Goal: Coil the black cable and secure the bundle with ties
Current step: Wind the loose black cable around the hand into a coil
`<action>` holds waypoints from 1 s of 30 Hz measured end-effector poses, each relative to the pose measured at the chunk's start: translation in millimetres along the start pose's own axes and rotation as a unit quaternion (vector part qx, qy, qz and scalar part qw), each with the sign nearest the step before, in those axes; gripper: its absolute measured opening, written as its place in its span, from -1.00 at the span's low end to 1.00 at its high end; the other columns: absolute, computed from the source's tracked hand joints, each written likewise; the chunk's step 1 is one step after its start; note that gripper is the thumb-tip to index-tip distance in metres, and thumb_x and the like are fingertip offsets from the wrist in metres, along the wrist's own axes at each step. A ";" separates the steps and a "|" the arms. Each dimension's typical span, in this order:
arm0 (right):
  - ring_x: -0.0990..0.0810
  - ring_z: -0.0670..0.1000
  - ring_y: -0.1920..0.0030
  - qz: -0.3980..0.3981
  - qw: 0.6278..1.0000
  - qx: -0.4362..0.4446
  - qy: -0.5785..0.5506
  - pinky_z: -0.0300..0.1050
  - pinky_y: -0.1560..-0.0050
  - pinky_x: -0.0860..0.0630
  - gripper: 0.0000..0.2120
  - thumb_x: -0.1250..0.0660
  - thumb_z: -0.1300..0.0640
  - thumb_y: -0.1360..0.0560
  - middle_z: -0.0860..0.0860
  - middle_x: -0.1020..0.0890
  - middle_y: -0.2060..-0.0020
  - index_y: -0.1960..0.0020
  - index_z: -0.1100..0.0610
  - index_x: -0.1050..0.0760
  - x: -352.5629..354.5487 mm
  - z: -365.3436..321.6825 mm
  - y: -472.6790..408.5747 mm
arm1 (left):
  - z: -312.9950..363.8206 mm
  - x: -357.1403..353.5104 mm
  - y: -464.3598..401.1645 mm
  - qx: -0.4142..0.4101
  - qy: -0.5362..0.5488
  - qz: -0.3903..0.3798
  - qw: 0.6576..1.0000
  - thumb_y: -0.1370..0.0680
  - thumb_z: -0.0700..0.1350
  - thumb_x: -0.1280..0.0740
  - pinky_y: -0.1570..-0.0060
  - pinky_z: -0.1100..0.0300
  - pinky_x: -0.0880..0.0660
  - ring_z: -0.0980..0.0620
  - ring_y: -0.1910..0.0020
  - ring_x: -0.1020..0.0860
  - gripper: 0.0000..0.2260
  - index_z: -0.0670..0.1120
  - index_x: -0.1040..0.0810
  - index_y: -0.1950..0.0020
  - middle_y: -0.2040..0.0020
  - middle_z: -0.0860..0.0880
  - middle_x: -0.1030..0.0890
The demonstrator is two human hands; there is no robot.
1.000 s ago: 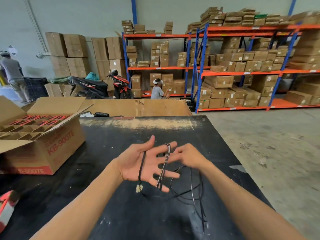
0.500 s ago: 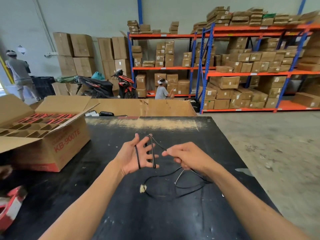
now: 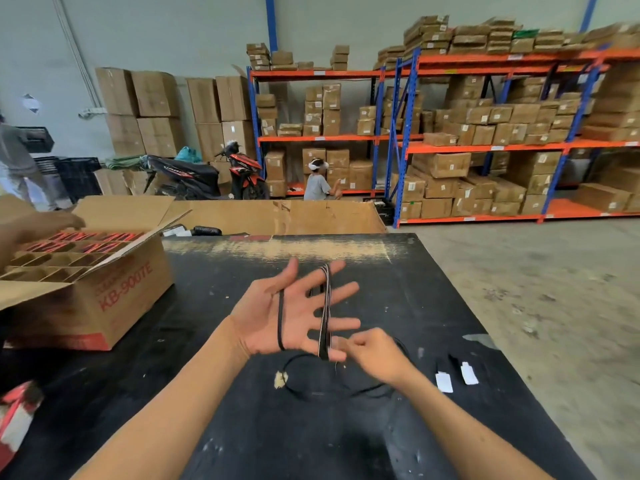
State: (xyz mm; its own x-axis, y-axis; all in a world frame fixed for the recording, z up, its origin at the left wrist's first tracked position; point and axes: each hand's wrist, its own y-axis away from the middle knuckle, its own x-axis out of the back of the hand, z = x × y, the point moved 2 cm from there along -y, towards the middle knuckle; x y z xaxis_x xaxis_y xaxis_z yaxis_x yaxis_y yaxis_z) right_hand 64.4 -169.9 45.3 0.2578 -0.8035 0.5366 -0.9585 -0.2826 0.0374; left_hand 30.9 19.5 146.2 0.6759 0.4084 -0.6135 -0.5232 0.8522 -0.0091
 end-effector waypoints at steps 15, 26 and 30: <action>-0.25 -0.12 0.55 -0.035 0.994 0.085 -0.056 -0.24 0.45 -0.21 -0.66 -0.31 -0.12 -0.60 -0.03 -0.45 0.44 0.09 0.08 -0.74 38.8 -82.6 3.4 | -0.3 81.5 15.1 -0.082 -0.002 0.259 0.962 -0.55 0.33 -0.10 -0.16 -0.30 -0.36 -0.17 -0.07 -0.42 -0.48 0.07 -0.48 -0.36 -0.21 -0.02 -0.44; -0.21 -0.09 0.50 -0.044 0.997 0.049 -0.044 -0.22 0.38 -0.23 -0.49 -0.28 -0.32 -0.54 -0.11 -0.27 0.51 0.16 0.11 -0.67 -22.3 0.5 12.1 | 38.2 34.6 12.3 -0.131 -0.012 0.137 0.982 -0.62 0.27 0.03 -0.33 -0.57 0.00 -0.37 -0.42 -0.24 -0.45 0.06 -0.20 -0.55 -0.40 -0.11 -0.32; -0.30 -0.14 0.49 0.012 0.998 0.049 0.026 -0.21 0.35 -0.29 -0.58 -0.30 -0.24 -0.57 -0.12 -0.35 0.57 0.17 0.09 -0.67 0.8 4.9 -0.2 | 23.1 14.7 6.9 -0.058 -0.018 0.075 0.995 -0.62 0.27 0.04 -0.34 -0.56 0.14 -0.37 -0.52 -0.06 -0.45 0.08 -0.13 -0.57 -0.57 -0.09 -0.07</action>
State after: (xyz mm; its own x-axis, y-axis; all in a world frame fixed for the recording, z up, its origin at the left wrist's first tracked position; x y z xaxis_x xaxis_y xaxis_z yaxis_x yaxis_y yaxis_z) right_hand 65.5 -173.0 41.6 0.2257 -0.7832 0.5794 -0.9473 -0.3152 -0.0570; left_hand 49.1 38.9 155.3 0.6021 0.5414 -0.5868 -0.6747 0.7380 -0.0113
